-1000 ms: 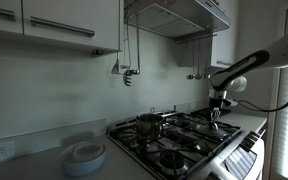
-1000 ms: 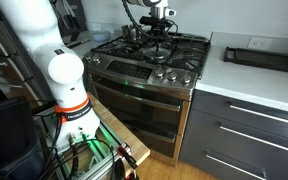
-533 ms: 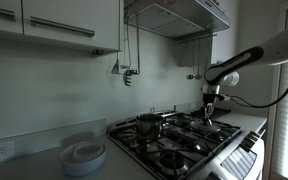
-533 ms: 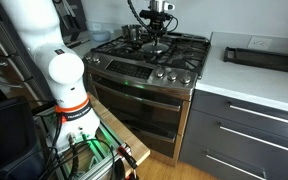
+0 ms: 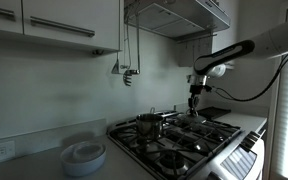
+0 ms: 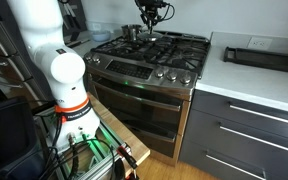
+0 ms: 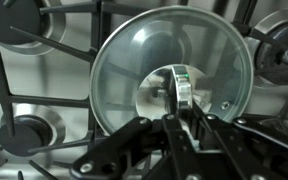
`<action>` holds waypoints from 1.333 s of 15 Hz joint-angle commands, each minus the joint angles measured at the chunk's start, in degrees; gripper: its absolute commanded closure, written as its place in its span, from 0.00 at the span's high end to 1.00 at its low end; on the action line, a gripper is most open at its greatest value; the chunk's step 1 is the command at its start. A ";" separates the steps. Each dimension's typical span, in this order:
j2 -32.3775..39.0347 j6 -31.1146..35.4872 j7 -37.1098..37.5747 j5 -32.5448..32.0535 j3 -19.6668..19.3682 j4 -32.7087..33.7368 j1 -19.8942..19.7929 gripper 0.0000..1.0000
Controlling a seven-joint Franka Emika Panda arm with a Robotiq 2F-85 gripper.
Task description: Move the silver pot to the right
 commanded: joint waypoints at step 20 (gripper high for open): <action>6.34 -3.37 -5.61 -2.05 4.74 16.05 2.98 0.04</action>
